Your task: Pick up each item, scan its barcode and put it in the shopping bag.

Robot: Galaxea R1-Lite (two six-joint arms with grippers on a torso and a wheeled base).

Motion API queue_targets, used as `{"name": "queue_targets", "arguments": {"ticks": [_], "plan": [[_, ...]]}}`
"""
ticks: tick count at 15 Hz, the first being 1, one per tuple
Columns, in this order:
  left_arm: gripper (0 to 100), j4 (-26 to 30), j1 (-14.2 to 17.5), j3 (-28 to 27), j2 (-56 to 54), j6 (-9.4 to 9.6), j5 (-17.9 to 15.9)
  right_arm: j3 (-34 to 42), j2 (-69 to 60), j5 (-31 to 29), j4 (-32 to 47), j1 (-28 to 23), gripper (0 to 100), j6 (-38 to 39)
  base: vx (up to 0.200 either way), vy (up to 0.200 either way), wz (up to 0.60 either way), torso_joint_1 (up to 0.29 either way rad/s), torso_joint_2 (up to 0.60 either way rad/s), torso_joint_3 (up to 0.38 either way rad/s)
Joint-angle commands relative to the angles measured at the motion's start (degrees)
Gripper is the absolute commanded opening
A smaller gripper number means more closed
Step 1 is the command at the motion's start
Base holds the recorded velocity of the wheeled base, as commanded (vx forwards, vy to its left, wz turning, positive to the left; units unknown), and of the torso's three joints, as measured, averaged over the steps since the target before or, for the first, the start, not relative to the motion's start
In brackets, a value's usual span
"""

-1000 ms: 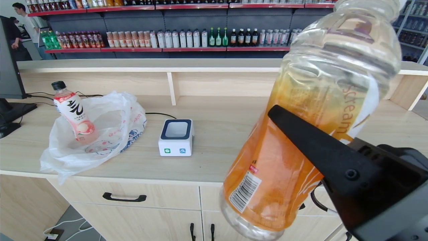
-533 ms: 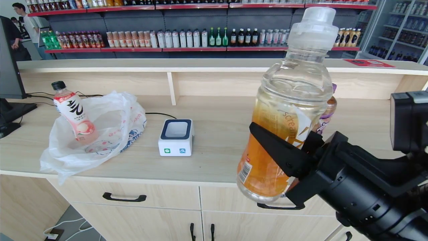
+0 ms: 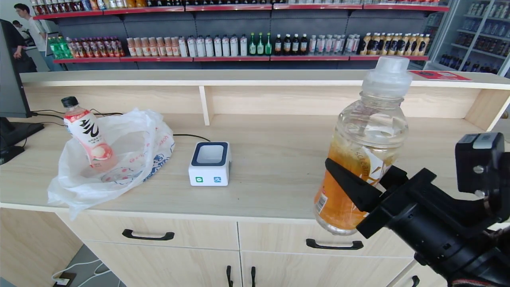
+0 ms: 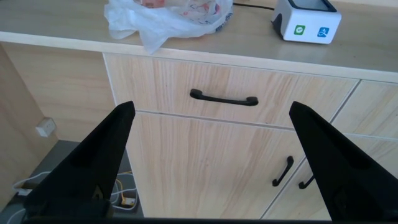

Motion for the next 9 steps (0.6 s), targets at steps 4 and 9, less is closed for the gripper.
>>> {"name": "queue_targets", "arguments": {"ticks": [4, 9], "plan": [[100, 0.0, 0.0, 0.0, 0.1, -0.09, 0.0, -3.1, 1.2, -1.3, -0.5, -4.0, 0, -0.6, 0.000, 0.000, 0.00, 0.000, 0.00, 0.000], [100, 0.1, 0.0, 0.0, 0.1, 0.00, 0.0, -3.2, 1.9, -3.4, -0.5, -4.7, 0, 0.0, -0.080, 0.000, 0.00, 0.003, 0.00, 0.001]]}}
